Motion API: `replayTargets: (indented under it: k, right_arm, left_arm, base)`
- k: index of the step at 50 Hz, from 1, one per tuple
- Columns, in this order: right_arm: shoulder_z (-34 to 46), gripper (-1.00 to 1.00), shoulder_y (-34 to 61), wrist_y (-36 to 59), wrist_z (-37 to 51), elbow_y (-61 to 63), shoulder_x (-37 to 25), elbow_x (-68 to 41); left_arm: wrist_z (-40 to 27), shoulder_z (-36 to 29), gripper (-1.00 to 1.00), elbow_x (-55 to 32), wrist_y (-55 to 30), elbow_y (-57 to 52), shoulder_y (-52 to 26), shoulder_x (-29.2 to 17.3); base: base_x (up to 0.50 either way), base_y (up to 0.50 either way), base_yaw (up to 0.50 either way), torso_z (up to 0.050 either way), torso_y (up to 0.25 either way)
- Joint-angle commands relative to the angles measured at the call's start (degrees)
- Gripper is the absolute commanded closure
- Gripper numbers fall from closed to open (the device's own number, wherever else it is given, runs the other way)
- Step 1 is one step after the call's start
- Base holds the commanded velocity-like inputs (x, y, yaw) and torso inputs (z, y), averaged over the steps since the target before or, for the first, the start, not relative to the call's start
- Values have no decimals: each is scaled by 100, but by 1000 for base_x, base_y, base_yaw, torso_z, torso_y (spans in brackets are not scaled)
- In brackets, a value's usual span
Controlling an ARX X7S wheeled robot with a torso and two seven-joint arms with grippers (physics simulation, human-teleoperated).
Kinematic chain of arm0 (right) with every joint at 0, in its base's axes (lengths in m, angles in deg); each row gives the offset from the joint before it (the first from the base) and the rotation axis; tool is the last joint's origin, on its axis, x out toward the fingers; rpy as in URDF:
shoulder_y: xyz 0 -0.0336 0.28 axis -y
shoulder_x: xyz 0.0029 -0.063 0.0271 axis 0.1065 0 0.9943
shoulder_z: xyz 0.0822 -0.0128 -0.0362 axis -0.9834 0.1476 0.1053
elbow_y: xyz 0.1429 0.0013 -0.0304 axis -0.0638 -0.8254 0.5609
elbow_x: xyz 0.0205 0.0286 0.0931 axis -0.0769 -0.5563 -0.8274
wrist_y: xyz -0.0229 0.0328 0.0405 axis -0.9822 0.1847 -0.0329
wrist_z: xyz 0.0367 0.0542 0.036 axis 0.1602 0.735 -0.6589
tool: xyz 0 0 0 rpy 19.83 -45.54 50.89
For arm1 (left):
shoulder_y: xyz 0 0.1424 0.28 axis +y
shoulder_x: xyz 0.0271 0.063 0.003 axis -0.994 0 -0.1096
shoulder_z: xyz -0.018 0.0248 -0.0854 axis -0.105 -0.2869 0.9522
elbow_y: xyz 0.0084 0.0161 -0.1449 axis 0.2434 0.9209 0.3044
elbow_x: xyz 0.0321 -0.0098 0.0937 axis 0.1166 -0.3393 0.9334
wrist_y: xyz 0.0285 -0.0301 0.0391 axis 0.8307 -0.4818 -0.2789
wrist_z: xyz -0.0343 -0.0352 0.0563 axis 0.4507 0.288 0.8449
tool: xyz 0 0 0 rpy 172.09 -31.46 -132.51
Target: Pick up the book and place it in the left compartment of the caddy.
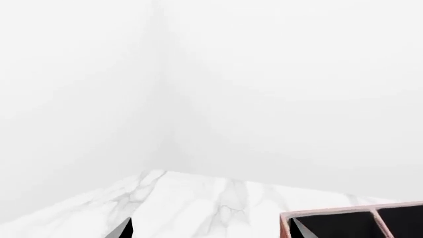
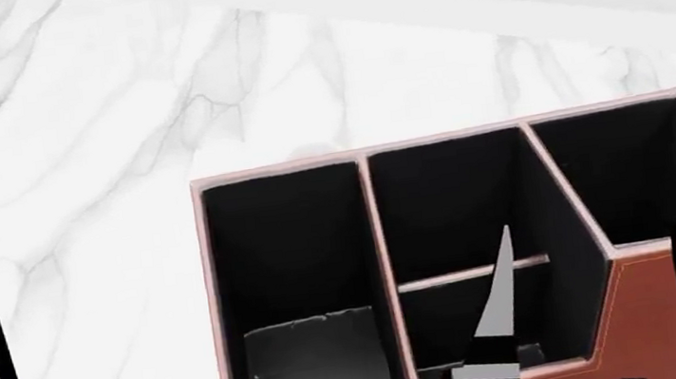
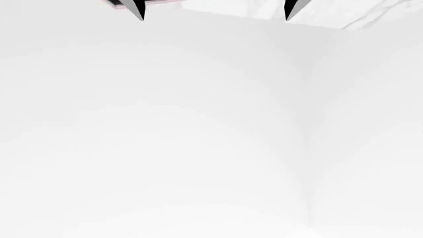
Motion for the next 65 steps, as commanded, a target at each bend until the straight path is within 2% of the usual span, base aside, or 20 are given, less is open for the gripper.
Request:
replayTargets:
  k: [1, 7, 17, 28, 37, 40, 42, 61, 64, 65]
  right_arm:
    - [-186, -100, -28, -176, -102, -172, 62, 32]
    - [-131, -100, -5, -166, -85, -182, 47, 54]
    - [-131, -100, -9, -153, -41, -164, 12, 37]
    - [-127, -100, -14, -169, -14, -181, -21, 21]
    - [-69, -100, 1, -192, -7, -233, -31, 39]
    - [-59, -100, -2, -206, -7, -247, -38, 41]
    - [-39, -100, -2, -220, -10, -270, -36, 50]
    - [79, -100, 37, -202, 23, -304, -64, 58]
    - [73, -100, 26, -225, 23, -330, -66, 53]
    - [70, -100, 33, -204, 35, -308, -70, 40]
  left_arm:
    - [38, 798, -100, -403, 412, 641, -14, 220]
    - [1, 1521, -100, -1001, 79, 1167, -464, 198]
    - [101, 2187, -100, -1253, 96, 2080, -918, -27]
    - [118, 2286, -100, -1190, 114, 2841, -1386, -190]
    - [37, 2304, -100, -1240, -204, 3279, -1945, -438]
    - [91, 2365, -100, -1165, 47, 3485, -1924, -394]
    - [21, 2359, -100, -1209, -145, 3473, -2052, -464]
    - [255, 2213, -100, -1013, 80, 4800, -2340, -538]
    - [356, 2230, -100, -943, 349, 5056, -2223, -474]
    - [259, 2277, -100, -1047, 77, 4965, -2338, -526]
  base:
    - [0, 0, 0, 0, 0]
    - [0, 0, 0, 0, 0]
    - [0, 0, 0, 0, 0]
    - [0, 0, 0, 0, 0]
    - [0, 0, 0, 0, 0]
    - [0, 0, 0, 0, 0]
    - [0, 0, 0, 0, 0]
    - [0, 0, 0, 0, 0]
    - [0, 0, 0, 0, 0]
    - [0, 0, 0, 0, 0]
